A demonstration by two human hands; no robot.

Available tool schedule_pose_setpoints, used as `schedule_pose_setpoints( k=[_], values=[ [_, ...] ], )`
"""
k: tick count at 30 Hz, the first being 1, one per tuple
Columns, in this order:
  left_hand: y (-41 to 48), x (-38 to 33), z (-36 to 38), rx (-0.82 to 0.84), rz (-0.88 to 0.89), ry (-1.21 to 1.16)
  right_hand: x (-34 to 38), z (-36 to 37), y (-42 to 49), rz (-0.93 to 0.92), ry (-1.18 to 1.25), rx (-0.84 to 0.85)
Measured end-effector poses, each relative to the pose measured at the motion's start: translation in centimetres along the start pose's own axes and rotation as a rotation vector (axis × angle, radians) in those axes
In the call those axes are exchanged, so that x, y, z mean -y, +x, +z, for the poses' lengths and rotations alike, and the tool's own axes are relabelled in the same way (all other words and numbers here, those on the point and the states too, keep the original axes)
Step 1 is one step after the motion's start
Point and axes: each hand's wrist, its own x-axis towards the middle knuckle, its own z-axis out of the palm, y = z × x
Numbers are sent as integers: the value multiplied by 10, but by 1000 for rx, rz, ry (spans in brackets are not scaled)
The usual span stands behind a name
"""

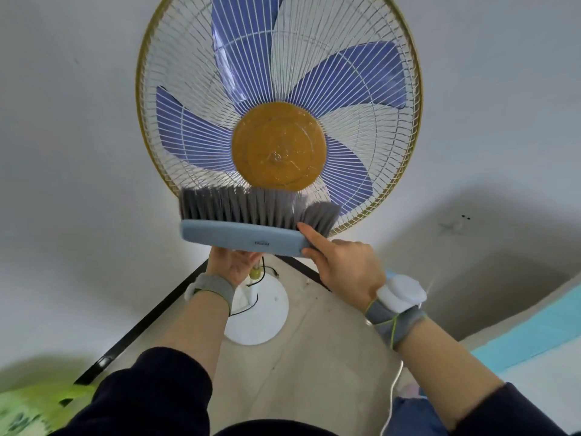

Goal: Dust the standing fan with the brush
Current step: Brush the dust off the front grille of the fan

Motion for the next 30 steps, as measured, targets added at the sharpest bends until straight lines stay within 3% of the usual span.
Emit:
schedule_pose_setpoints(
  k=[2,5,10,15,18,27,30],
  values=[
    [-5,-1,6,36,62,125,-5,8,-3,6,40,20],
    [-7,-1,14,37,65,103,-12,13,-4,19,81,30],
    [-4,6,18,58,67,76,-12,-11,-5,154,198,252],
    [0,1,16,-52,59,100,-8,-36,0,38,213,-52],
    [0,0,15,-158,-34,26,-12,-31,4,9,165,-127],
    [-1,1,16,-93,62,118,-37,11,-13,17,43,2],
    [1,2,15,-47,67,121,-42,6,-14,84,137,180]
  ],
)
